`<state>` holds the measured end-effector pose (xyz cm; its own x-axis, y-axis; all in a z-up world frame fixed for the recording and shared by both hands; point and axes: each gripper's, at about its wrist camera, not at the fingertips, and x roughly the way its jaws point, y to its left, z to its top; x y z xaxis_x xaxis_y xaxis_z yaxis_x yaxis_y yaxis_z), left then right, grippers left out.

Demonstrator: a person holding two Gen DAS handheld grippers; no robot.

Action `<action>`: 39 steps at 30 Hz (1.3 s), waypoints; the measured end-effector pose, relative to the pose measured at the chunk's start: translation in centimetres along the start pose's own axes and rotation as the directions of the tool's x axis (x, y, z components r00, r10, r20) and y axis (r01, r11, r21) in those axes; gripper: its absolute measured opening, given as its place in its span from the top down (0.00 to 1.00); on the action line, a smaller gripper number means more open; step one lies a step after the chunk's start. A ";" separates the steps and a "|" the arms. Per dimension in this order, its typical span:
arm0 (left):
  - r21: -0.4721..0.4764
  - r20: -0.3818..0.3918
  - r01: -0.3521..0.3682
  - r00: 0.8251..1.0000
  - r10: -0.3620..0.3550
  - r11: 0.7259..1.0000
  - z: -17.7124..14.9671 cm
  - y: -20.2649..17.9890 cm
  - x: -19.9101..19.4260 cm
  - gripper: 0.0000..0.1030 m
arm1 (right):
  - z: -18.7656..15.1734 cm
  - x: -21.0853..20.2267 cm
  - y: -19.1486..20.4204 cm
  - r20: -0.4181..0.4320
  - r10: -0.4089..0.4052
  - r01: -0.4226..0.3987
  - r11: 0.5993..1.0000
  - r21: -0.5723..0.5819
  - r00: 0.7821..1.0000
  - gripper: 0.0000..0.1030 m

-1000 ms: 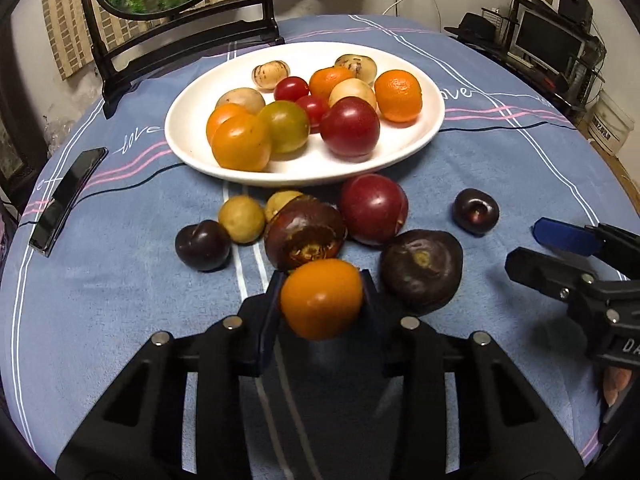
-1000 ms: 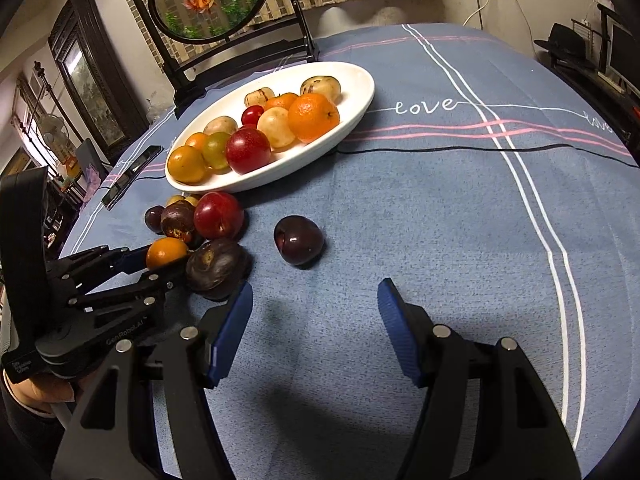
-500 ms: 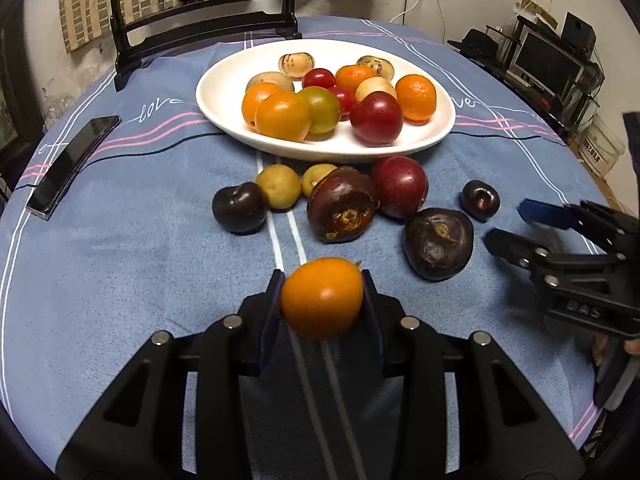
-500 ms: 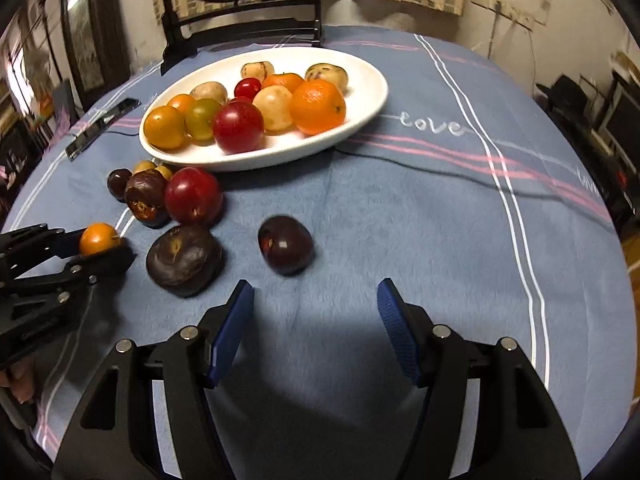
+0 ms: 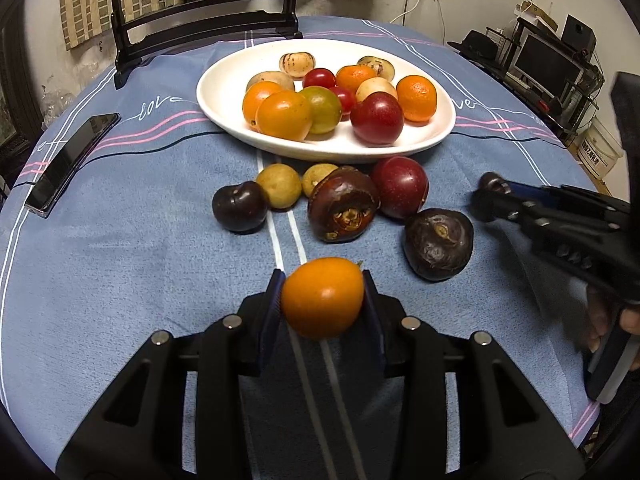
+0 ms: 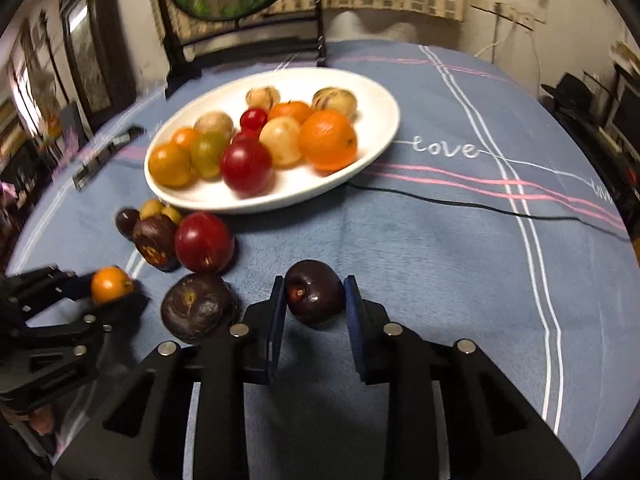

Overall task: Organize fruits
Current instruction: 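Grasp a dark red plum with the right tool while the left tool holds the orange, then carry the orange and plum onto the plate and open both tools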

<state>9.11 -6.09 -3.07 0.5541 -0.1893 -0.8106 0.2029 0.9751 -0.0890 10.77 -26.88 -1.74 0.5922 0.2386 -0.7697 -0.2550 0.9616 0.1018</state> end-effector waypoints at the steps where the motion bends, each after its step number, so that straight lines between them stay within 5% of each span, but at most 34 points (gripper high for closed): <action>1: -0.004 0.000 0.002 1.000 -0.002 1.000 0.0 0.0 0.0 0.63 | -0.1 -0.6 -0.4 0.014 0.011 -0.011 1.000 0.017 1.000 0.72; 12: -0.009 0.057 0.015 0.998 -0.015 1.000 1.9 0.3 -2.9 0.63 | 0.4 -4.5 0.0 0.103 0.068 -0.069 0.998 -0.001 0.992 0.72; 22: 0.039 0.131 -0.026 0.991 0.021 0.999 7.3 -0.4 -4.4 0.63 | 3.6 -4.6 1.9 0.150 0.088 -0.082 0.995 -0.050 0.985 0.72; 26: 0.029 0.141 -0.038 0.989 0.033 0.999 10.3 -0.2 -3.1 0.63 | 6.6 -3.3 2.4 0.164 0.104 -0.100 0.994 -0.036 0.981 0.72; 30: -0.039 0.139 -0.059 0.988 0.064 0.997 13.3 0.9 -0.8 0.63 | 9.4 -0.6 2.7 0.201 0.037 -0.038 0.999 -0.001 0.979 0.72; 36: -0.118 0.152 -0.079 0.984 0.097 0.990 15.2 1.9 2.8 0.64 | 9.8 3.6 2.5 0.170 0.046 -0.053 0.998 0.037 0.984 0.70; 38: -0.111 0.166 -0.090 0.980 0.108 0.990 15.0 2.1 3.4 0.58 | 9.6 4.3 2.0 0.163 0.083 -0.090 0.995 0.037 0.983 0.68; 39: -0.113 0.206 -0.120 0.968 0.142 0.986 14.8 2.3 2.9 0.34 | 9.5 4.7 2.0 0.143 0.091 -0.096 0.995 0.032 0.985 0.60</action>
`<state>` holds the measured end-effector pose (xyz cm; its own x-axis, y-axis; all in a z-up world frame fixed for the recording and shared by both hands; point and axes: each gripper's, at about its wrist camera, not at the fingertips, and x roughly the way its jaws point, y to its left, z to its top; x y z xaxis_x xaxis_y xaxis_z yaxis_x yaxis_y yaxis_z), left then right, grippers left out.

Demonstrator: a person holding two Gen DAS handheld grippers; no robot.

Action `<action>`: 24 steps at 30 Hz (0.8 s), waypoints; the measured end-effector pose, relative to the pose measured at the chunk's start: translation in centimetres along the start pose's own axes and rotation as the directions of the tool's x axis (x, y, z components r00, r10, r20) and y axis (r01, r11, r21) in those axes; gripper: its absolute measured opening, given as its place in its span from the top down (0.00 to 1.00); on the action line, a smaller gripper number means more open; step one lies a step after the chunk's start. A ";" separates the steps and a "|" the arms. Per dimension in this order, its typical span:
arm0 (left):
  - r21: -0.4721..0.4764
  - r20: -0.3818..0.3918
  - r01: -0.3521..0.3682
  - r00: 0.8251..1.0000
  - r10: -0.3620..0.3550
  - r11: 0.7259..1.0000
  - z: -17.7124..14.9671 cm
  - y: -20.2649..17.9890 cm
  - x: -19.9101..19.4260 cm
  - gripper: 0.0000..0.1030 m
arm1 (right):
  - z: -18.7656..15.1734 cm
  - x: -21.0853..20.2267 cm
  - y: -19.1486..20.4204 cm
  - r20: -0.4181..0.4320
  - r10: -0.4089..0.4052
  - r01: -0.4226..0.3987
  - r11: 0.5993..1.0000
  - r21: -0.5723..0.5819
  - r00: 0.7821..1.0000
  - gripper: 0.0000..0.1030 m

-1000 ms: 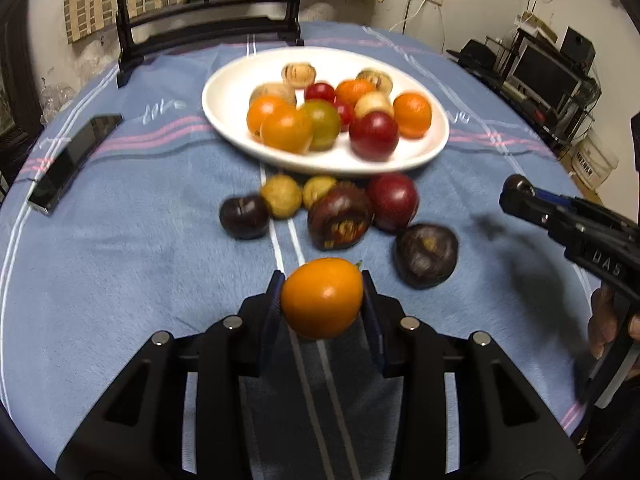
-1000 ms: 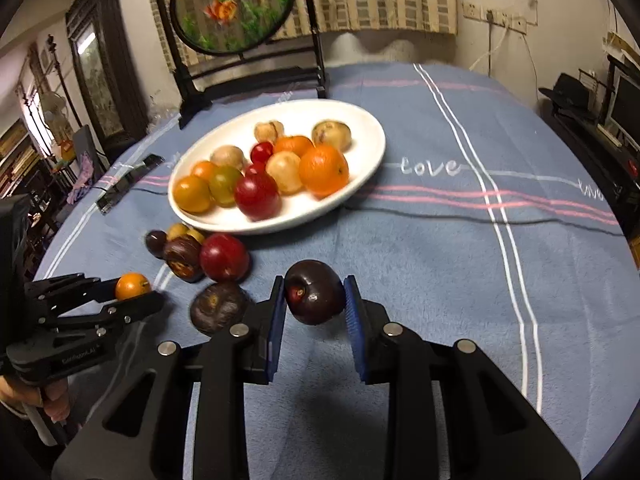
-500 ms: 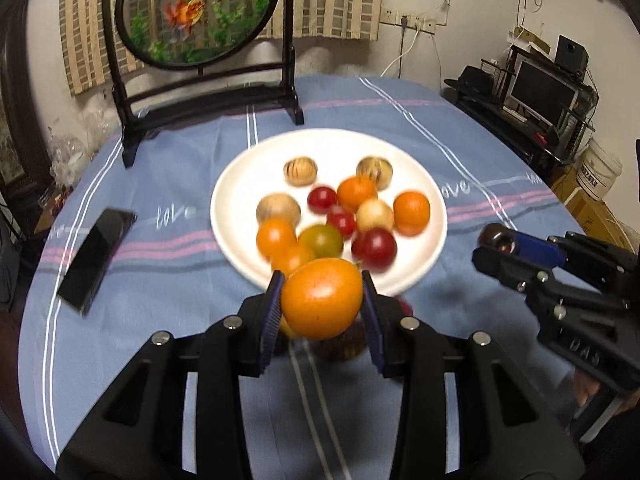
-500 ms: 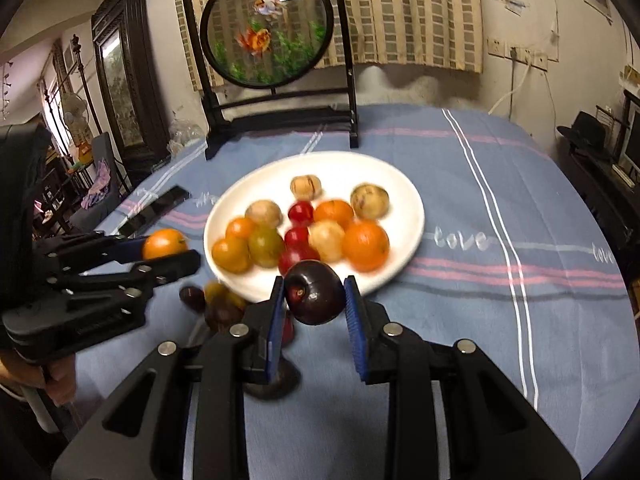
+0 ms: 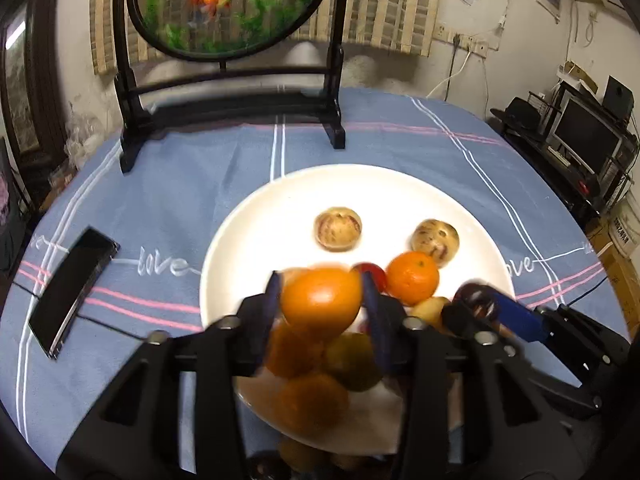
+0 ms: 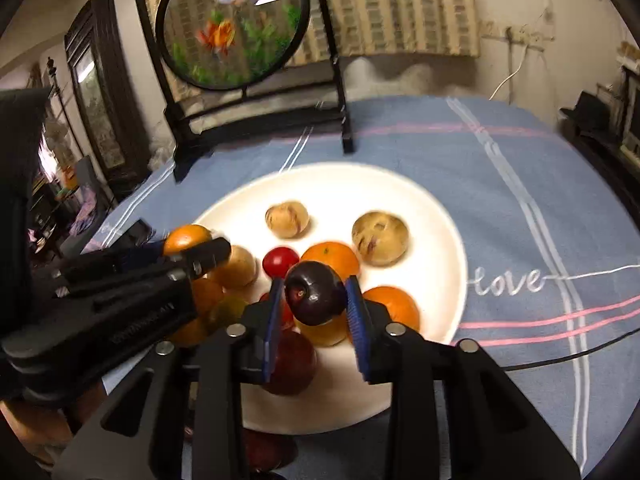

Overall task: Organize fruits
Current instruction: 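Carry the orange and plum onto the plate and open both tools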

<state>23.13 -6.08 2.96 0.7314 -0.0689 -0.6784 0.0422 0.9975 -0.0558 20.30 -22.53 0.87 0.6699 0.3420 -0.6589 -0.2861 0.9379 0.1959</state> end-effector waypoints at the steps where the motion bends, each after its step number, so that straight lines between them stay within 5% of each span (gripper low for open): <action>1: -0.012 0.044 -0.043 0.998 0.044 0.999 -0.1 0.3 -0.5 0.16 | -0.1 -0.1 0.1 0.004 0.022 -0.022 1.000 -0.006 1.000 0.43; 6: 0.016 0.151 -0.085 0.985 0.081 0.996 -0.4 -0.2 -2.5 0.09 | -0.7 -1.3 0.6 0.053 0.002 -0.001 1.000 -0.011 0.999 0.36; 9: 0.047 0.124 -0.108 0.987 0.101 0.993 -0.8 -0.6 -1.8 0.09 | -0.9 -1.4 0.2 0.039 -0.023 0.023 1.000 0.006 0.999 0.36; 15: -0.058 0.001 -0.028 1.000 0.028 0.998 -1.1 0.7 -0.6 0.09 | -1.2 -2.2 0.6 0.008 -0.013 0.013 1.000 0.009 1.000 0.32; 24: -0.076 0.005 -0.039 0.999 0.040 0.996 -1.8 0.9 -0.6 0.09 | -1.4 -2.0 0.5 -0.008 -0.029 0.029 1.000 0.009 1.000 0.32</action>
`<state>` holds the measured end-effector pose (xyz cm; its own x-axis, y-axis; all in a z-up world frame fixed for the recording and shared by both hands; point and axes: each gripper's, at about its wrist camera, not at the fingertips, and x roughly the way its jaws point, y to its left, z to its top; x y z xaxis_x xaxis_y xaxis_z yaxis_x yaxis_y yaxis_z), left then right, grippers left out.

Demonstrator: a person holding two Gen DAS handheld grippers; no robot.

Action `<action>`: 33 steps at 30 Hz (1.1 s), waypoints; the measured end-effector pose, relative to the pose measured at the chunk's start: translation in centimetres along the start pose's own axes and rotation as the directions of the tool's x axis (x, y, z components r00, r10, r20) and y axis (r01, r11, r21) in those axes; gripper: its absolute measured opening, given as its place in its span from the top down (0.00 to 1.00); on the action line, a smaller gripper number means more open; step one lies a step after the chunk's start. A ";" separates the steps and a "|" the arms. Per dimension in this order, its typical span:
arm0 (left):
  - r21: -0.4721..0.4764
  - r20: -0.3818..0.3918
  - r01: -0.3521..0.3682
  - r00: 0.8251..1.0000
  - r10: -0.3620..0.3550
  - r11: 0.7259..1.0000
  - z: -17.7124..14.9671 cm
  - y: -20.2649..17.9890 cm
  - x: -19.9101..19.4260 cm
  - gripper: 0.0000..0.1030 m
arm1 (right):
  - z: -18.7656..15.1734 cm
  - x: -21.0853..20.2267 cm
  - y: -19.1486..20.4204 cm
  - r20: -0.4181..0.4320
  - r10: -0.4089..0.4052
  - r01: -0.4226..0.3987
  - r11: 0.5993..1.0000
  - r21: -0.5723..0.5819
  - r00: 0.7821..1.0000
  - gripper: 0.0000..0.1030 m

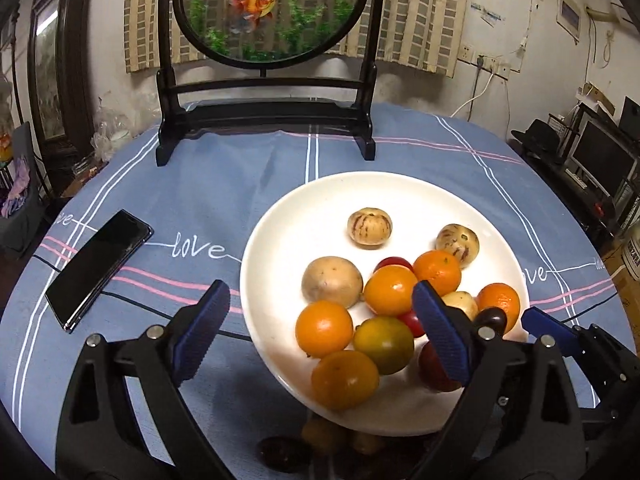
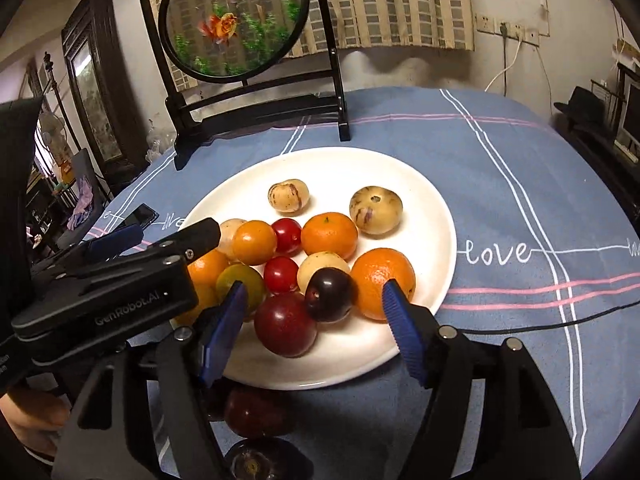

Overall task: Organize fruits
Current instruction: 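Carry the orange and plum onto the plate and open both tools, then withdraw both open tools from the plate toward the remaining fruits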

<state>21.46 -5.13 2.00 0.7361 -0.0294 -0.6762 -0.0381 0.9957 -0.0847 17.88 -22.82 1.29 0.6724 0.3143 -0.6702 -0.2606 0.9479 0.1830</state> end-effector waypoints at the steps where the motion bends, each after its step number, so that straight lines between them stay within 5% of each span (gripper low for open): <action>1: -0.004 -0.007 0.005 1.000 -0.005 1.000 0.0 0.0 0.0 0.09 | 0.0 -0.1 0.1 0.000 0.000 0.000 1.000 -0.004 1.000 0.32; 10: -0.043 -0.023 0.033 0.999 -0.034 0.999 -0.2 0.4 -0.2 0.09 | 0.0 -0.6 0.5 0.031 0.002 -0.002 1.000 -0.023 1.000 0.32; 20: -0.103 0.016 -0.027 0.999 0.029 0.994 -3.1 4.5 -4.3 0.08 | -0.9 -1.6 2.0 0.078 0.022 -0.014 0.995 -0.094 0.997 0.32; 26: -0.150 -0.015 -0.043 0.999 0.041 0.988 -5.8 7.3 -5.8 0.08 | -2.3 -3.0 1.9 0.062 0.074 -0.068 0.993 -0.101 0.995 0.32; 30: -0.193 -0.038 -0.010 0.999 0.002 0.981 -7.6 8.3 -6.1 0.08 | -4.3 -3.7 1.3 -0.016 0.046 -0.046 0.998 -0.030 0.999 0.32; 33: -0.245 -0.046 0.030 0.998 -0.042 0.969 -8.8 8.8 -6.1 0.08 | -5.6 -5.1 0.9 -0.034 0.106 -0.105 0.994 0.005 0.994 0.32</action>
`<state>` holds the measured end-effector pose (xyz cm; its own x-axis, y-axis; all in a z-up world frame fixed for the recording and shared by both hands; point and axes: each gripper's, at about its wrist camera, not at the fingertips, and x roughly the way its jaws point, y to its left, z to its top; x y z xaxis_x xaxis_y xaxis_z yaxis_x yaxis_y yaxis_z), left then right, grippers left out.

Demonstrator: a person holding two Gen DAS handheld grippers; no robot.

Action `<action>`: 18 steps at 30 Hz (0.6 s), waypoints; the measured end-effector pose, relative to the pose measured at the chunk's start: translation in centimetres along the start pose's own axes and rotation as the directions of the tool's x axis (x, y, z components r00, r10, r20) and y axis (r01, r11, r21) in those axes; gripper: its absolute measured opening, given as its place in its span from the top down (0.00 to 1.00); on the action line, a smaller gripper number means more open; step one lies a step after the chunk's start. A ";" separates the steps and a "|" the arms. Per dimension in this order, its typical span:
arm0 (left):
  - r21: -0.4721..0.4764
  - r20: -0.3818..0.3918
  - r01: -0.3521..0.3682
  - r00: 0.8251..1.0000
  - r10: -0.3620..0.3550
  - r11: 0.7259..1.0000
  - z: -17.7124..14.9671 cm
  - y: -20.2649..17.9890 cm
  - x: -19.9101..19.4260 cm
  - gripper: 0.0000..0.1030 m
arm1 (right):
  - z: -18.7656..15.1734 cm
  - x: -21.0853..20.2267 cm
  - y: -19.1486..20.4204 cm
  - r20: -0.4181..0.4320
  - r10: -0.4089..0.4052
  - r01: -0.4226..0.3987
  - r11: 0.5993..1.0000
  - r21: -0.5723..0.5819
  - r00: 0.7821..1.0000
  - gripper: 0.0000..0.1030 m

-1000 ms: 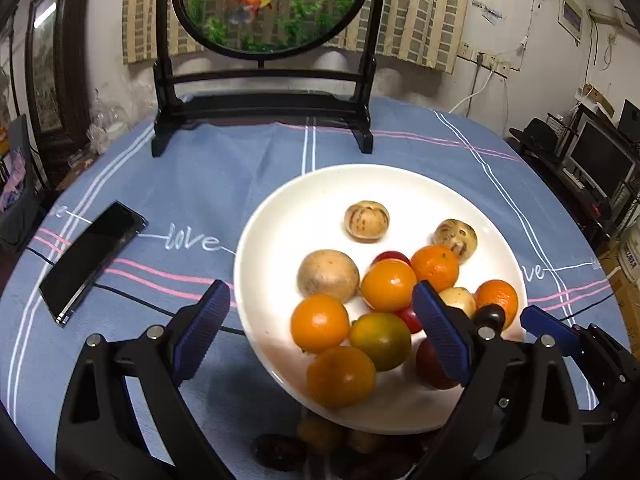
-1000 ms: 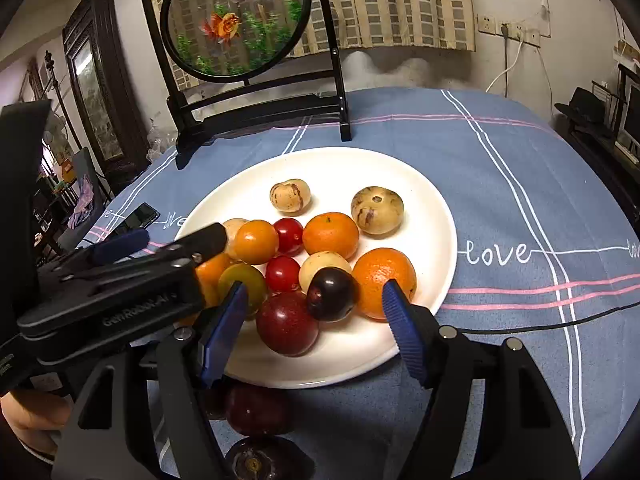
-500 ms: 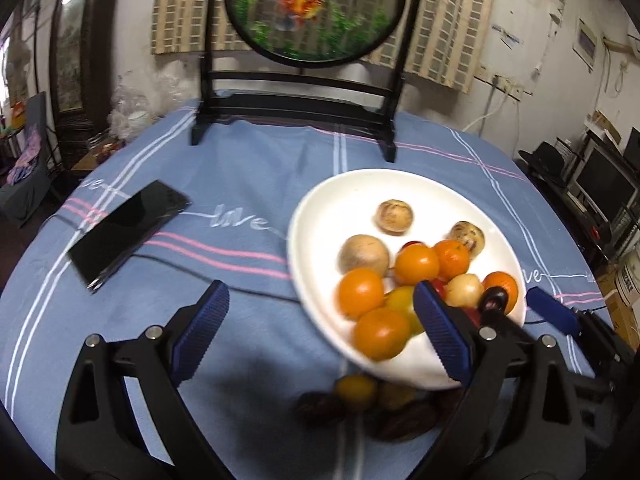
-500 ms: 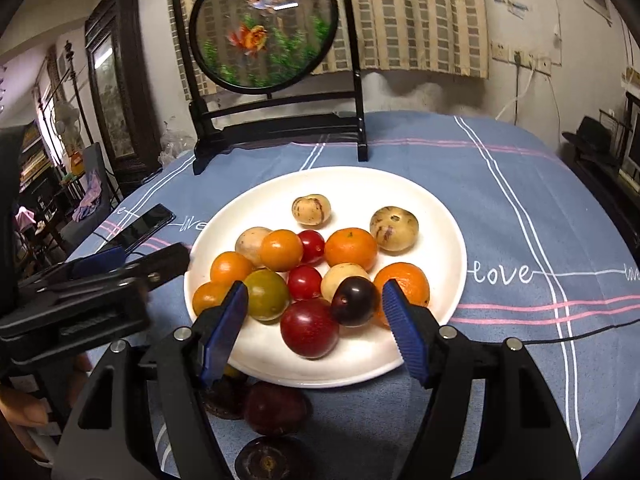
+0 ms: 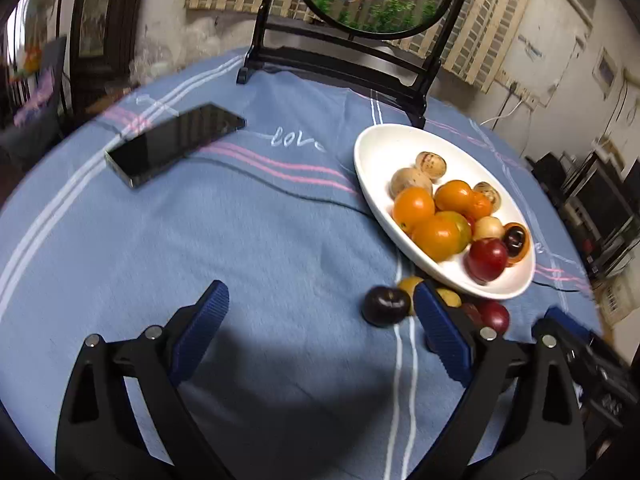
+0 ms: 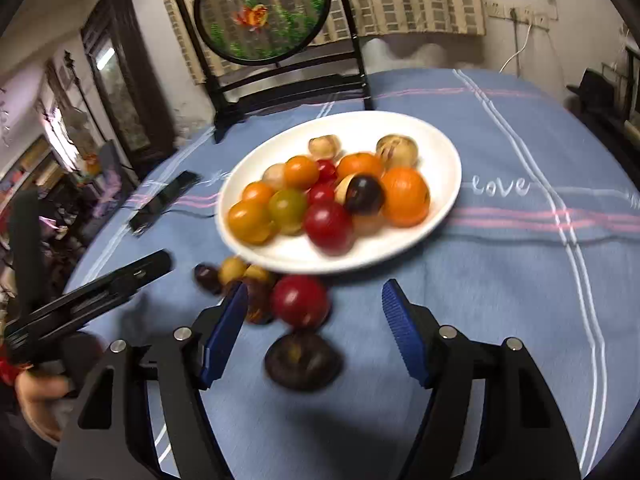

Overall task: Organize fruits
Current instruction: 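Withdraw both open tools from the plate toward the remaining fruits, then grasp a dark purple fruit with the right tool while the left tool grasps another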

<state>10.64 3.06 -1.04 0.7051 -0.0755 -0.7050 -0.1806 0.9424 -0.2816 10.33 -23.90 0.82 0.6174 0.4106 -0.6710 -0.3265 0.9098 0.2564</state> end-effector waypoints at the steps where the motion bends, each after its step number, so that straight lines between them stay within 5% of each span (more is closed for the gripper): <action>1: -0.008 0.010 0.008 1.000 -0.008 1.000 -0.3 0.2 -0.2 0.08 | -0.4 -0.5 0.0 0.005 -0.014 0.014 1.000 -0.006 1.000 0.32; 3: 0.009 0.030 0.030 0.999 -0.031 1.000 -0.8 0.1 -0.2 0.08 | -1.3 -1.3 -0.2 0.005 -0.049 0.049 0.999 -0.004 0.999 0.32; 6: 0.022 -0.044 0.091 0.995 -0.090 0.996 -1.1 0.0 0.8 0.08 | -2.4 -1.6 -0.8 -0.021 -0.063 0.063 0.998 0.024 0.998 0.32; 18: 0.009 -0.103 0.125 0.987 -0.123 0.992 -1.2 0.3 1.9 0.08 | -3.4 3.5 3.0 -0.175 -0.141 0.117 0.983 -0.141 0.974 0.32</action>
<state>11.07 2.76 -3.22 0.6475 -0.2244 -0.7282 -0.0850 0.9284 -0.3617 9.06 -19.93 -3.15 0.5221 0.2615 -0.8118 -0.3495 0.9338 0.0761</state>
